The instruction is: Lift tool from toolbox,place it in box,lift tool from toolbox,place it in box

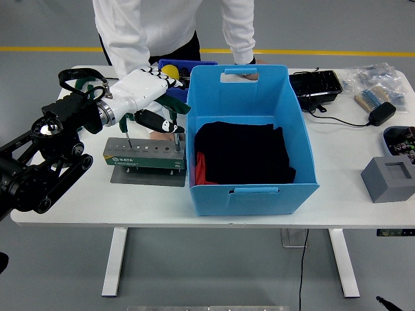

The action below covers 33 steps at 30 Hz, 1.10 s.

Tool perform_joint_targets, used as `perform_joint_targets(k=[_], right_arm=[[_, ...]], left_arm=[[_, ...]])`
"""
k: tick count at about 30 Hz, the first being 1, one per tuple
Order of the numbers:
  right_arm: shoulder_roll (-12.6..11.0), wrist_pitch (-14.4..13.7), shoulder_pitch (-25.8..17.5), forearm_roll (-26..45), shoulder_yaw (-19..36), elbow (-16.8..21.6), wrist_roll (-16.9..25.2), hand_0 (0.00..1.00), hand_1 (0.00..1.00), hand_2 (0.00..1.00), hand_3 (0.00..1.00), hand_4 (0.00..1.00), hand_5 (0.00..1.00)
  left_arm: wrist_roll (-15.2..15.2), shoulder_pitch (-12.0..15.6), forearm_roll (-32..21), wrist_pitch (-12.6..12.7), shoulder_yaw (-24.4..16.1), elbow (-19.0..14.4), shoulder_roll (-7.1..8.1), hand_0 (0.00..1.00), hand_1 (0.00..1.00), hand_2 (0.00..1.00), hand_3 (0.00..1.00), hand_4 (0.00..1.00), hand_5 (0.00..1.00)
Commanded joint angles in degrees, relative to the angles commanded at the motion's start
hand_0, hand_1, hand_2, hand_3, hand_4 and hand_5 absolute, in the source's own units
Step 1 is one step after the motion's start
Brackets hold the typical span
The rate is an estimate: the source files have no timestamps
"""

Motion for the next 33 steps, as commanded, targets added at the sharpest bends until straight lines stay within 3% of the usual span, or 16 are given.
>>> perform_joint_targets(k=[4, 5, 10, 11, 20, 22, 23, 33], right_arm=[[0.0, 0.0, 0.1, -0.2, 0.1, 0.0, 0.0, 0.621, 0.604, 0.672, 0.566, 0.826, 0.685], [-0.1, 0.0, 0.1, -0.2, 0.0, 0.1, -0.1, 0.621, 0.605, 0.672, 0.567, 0.826, 0.686], [-0.1, 0.0, 0.2, 0.0, -0.1, 0.1, 0.0, 0.621, 0.605, 0.672, 0.567, 0.826, 0.686], [-0.1, 0.0, 0.3, 0.0, -0.1, 0.1, 0.0, 0.621, 0.605, 0.672, 0.566, 0.828, 0.686], [-0.3, 0.0, 0.5, -0.2, -0.1, 0.1, 0.0, 0.621, 0.605, 0.672, 0.566, 0.829, 0.687], [-0.3, 0.0, 0.5, -0.2, -0.1, 0.1, 0.0, 0.621, 0.605, 0.672, 0.566, 0.829, 0.687], [-0.3, 0.0, 0.5, -0.1, -0.1, 0.1, 0.0, 0.621, 0.605, 0.672, 0.566, 0.829, 0.690], [-0.4, 0.0, 0.2, -0.2, 0.0, 0.1, 0.0, 0.621, 0.605, 0.672, 0.566, 0.830, 0.690]], left_arm=[[0.0, -2.4, 0.0, 1.1, 3.4, 2.9, -0.12, 0.745, 0.668, 0.593, 0.710, 0.998, 0.690], [0.0, -3.0, 0.3, 1.5, 4.4, 3.7, -0.16, 0.578, 0.482, 0.411, 0.569, 0.998, 0.674], [0.2, -4.8, 0.9, 3.2, 6.8, 6.3, -0.54, 0.578, 0.482, 0.411, 0.569, 0.998, 0.674], [0.3, -5.1, 1.0, 3.4, 7.0, 6.7, -0.64, 0.438, 0.328, 0.305, 0.411, 0.998, 0.670], [1.7, -7.7, 1.4, 3.1, 11.2, 8.8, -1.12, 0.391, 0.285, 0.273, 0.373, 0.998, 0.670], [1.7, -7.9, 1.3, 3.2, 11.4, 8.9, -1.25, 0.391, 0.285, 0.273, 0.373, 0.998, 0.670], [1.8, -8.0, 1.3, 3.3, 11.5, 9.0, -1.32, 0.324, 0.217, 0.229, 0.311, 0.998, 0.669], [2.3, -8.9, 0.6, 4.0, 14.3, 10.2, -2.11, 0.295, 0.184, 0.200, 0.265, 0.998, 0.667]])
